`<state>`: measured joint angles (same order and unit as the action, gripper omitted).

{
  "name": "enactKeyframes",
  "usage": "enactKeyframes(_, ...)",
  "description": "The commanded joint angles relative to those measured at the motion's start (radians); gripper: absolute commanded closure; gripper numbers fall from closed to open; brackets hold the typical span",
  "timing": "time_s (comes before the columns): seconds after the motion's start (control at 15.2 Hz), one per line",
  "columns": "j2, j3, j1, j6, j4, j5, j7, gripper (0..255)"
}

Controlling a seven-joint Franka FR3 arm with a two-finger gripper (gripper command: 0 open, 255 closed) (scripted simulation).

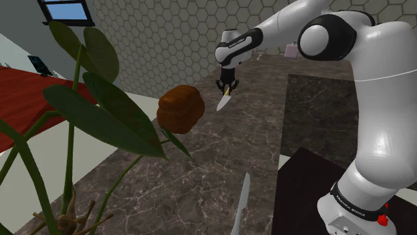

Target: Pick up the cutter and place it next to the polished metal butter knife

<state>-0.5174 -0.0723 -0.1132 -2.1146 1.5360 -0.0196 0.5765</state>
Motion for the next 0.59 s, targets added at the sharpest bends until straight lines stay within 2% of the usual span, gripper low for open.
enactKeyframes(0.0, 0.008, 0.000, 0.000, 0.024, -0.015, 0.001, 0.000, 255)
enactKeyframes(0.53, 0.038, -0.002, 0.000, 0.116, -0.078, 0.003, 0.000, 255)
